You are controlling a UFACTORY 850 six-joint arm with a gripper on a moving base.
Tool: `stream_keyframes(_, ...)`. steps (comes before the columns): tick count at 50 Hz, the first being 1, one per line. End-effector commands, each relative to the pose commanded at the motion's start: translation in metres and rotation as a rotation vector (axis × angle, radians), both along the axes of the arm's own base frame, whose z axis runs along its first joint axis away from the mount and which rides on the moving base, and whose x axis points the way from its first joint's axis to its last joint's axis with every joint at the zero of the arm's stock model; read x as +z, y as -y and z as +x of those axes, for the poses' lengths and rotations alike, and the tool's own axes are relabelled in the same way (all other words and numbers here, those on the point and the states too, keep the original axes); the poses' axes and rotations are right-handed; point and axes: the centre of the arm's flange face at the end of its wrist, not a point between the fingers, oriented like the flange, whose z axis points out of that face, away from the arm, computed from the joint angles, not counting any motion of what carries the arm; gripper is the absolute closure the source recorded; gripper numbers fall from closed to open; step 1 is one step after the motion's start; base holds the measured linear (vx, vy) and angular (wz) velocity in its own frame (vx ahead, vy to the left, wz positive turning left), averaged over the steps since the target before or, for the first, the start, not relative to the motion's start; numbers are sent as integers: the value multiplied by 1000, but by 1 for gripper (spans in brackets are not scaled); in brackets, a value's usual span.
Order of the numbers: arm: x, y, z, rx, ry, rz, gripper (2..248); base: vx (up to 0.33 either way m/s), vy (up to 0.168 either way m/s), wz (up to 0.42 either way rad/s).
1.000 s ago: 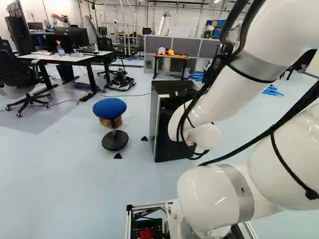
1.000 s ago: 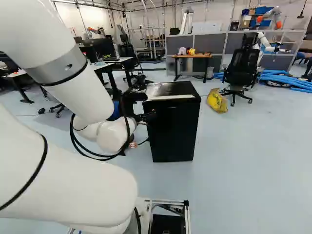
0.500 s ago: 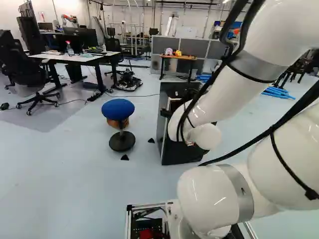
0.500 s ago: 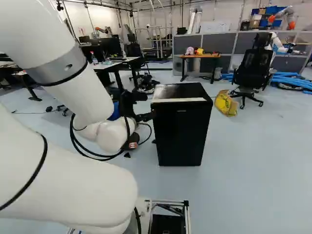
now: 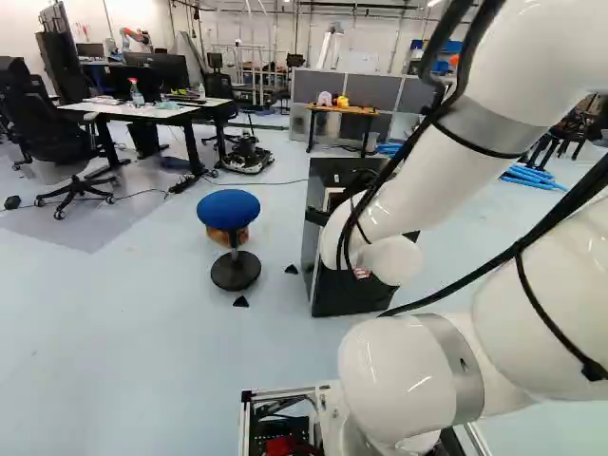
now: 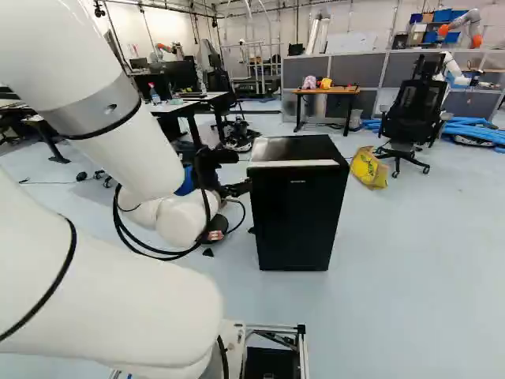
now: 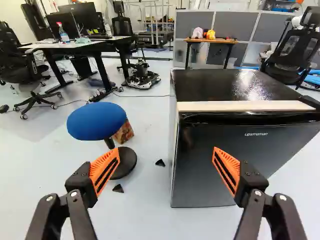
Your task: Grab a drink from the fridge
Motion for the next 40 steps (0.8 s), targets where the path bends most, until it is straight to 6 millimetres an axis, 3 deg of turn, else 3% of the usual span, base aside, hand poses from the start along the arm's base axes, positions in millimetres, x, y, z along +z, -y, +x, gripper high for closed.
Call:
stream_keyframes(17, 2, -1, 13, -13, -6, 8, 3, 0, 0, 0)
stream_keyframes(40, 5, -1, 51, -109, -19, 54, 3, 0, 0, 0)
